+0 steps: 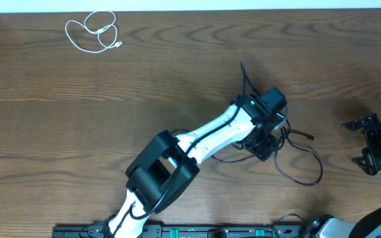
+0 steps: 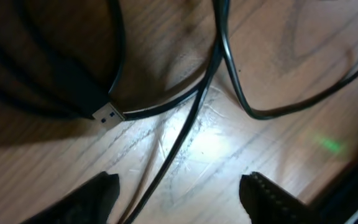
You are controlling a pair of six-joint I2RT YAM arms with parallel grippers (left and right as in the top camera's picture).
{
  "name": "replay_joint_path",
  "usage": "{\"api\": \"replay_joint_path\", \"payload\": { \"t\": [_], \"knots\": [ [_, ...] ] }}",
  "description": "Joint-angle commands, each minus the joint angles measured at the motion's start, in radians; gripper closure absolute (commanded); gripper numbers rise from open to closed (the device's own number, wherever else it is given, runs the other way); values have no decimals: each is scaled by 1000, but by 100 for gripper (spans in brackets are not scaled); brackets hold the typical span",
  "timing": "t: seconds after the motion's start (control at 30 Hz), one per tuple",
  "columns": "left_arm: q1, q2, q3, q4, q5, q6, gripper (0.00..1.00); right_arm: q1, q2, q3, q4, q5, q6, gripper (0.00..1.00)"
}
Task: Untangle cables
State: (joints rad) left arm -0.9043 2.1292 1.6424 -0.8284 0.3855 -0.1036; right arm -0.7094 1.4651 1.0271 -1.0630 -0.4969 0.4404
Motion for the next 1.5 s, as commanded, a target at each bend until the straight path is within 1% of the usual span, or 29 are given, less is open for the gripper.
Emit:
{"api": "replay_joint_path", "payload": {
  "t": [0.0,0.1,0.17,0.23,0.37,0.5,0.57,0.6,0.67,0.77,0.8,0.87,0.93,0.97,1.1,1.17,1.27,1.3,1.47],
  "knots": [
    [2,23,-6,24,-5,-52,41,-3,-6,-1,-4,9,8,1],
    [-3,44,-6,27,33,-53,41,-3,-6,-1,-4,9,8,1],
    [-10,47,-7,33,33,-52,41,-3,-6,-1,-4,9,8,1],
    [-18,48,-13,67,31,-52,46,-3,-6,-1,-4,9,8,1],
    [-18,54,-31,125,29,-52,46,-3,-6,-1,-12,9,7,1],
    [-18,68,-51,134,29,-52,46,-3,-6,-1,-23,9,7,1],
    [-18,70,-57,132,38,-56,53,-3,-6,-1,-23,9,7,1],
    [-18,70,-58,132,53,-60,54,-3,-6,-1,-23,9,8,1],
    [-18,70,-58,138,78,-60,55,-3,-6,-1,-22,9,8,1],
    [-18,71,-61,143,73,-59,57,-3,-6,-1,-23,9,8,1],
    [-18,71,-64,146,69,-59,60,-3,-6,-1,-23,9,7,1],
    [-18,71,-70,157,66,-59,73,-3,-6,-1,-26,9,7,1],
    [-17,71,-70,160,66,-59,82,-3,-6,-1,-28,9,7,1],
    [-15,68,-68,161,66,-60,92,-3,-6,-1,-30,9,7,1],
    [6,43,-35,126,76,-98,92,-3,-6,-1,-32,9,7,1],
    [22,-2,-21,102,78,-102,93,-3,-6,-1,-51,8,6,1],
    [42,-103,-21,95,78,-121,93,-1,-6,-1,-85,-3,-51,1],
    [48,-170,-21,98,78,-124,93,4,-6,-1,-97,-19,-107,1],
    [51,-439,-21,157,77,-123,93,41,-6,-1,-100,-72,-236,1]
  ]
}}
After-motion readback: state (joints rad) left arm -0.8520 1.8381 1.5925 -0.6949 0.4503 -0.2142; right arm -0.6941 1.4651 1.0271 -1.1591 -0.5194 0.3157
